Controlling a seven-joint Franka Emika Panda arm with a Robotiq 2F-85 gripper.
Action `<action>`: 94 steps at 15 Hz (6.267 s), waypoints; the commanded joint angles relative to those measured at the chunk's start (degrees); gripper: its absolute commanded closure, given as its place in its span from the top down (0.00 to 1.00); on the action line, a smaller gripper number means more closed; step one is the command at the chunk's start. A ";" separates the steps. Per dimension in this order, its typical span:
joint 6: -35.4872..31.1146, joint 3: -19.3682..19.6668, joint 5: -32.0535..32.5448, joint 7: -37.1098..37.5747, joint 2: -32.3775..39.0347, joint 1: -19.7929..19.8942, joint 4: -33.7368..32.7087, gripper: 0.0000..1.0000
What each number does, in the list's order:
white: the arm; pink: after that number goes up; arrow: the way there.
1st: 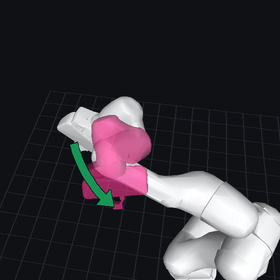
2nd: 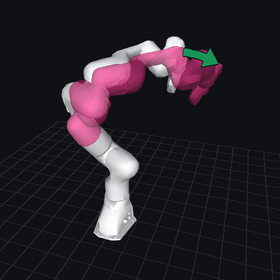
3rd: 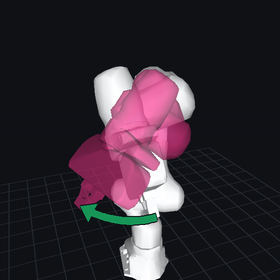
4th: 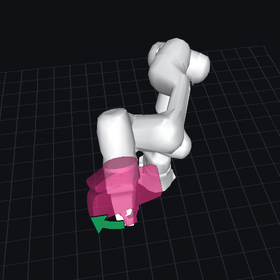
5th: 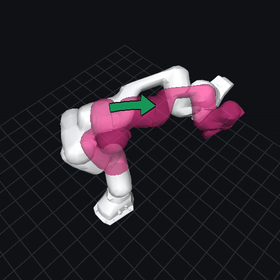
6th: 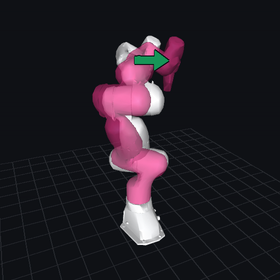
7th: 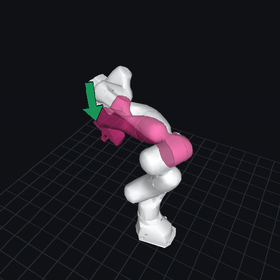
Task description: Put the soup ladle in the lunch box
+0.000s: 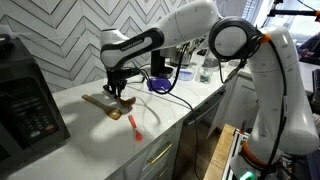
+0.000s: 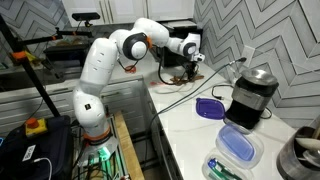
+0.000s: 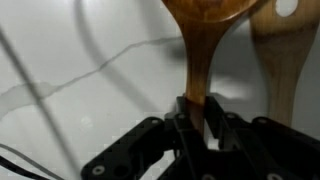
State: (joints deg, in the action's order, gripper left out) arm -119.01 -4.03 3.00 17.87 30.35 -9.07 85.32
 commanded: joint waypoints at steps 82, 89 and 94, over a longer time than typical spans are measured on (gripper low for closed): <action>-28.94 42.50 -28.67 -133.15 -45.18 -3.28 47.53 0.06; -15.00 44.12 -43.02 -152.60 -36.08 1.98 39.64 0.06; -7.14 37.50 -54.59 -155.52 -26.74 11.20 30.94 0.06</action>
State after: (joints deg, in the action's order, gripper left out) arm -131.16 38.02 -45.98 -135.63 -3.10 -4.10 122.74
